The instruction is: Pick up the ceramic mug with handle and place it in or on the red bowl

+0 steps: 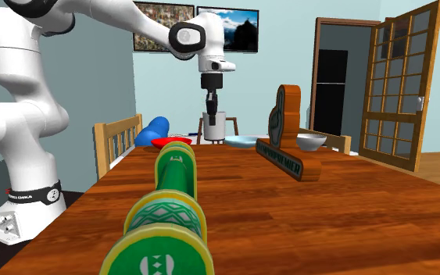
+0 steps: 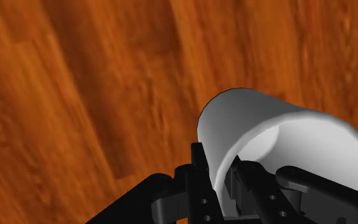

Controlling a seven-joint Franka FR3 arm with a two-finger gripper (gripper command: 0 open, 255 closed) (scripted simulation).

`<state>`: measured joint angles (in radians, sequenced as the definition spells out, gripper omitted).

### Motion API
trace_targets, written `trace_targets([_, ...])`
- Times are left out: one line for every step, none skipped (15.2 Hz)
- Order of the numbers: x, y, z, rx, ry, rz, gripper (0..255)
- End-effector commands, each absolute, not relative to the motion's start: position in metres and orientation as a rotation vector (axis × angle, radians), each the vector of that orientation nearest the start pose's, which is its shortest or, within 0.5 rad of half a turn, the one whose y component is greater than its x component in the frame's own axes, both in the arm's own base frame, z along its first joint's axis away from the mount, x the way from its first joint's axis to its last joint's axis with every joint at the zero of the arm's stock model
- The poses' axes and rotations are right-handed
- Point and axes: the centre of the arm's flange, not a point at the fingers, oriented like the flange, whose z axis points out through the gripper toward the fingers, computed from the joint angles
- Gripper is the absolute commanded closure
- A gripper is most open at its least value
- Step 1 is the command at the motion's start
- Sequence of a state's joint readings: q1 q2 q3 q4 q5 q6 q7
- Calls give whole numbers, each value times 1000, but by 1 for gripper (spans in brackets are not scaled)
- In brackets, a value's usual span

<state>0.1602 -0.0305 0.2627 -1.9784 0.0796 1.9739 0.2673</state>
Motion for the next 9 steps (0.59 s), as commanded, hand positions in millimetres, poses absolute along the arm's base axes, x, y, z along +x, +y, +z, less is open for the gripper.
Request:
trace_targets([500,232,494,-3065,-192,-2,255])
trace_targets([500,232,499,-3065,-192,-2,255])
trace_targets([500,232,504,-3065,-192,-2,255])
trace_targets([490,241,505,-3065,-192,-2,255])
trace_targets([479,249,506,-3065,-192,-2,255])
trace_targets([469,258,507,-3065,-192,-2,255])
trace_targets([459,266,508,-3065,-192,-2,255])
trace_targets([449,275,509,-3065,-192,-2,255])
trace_targets([439,283,510,-3065,-192,-2,255])
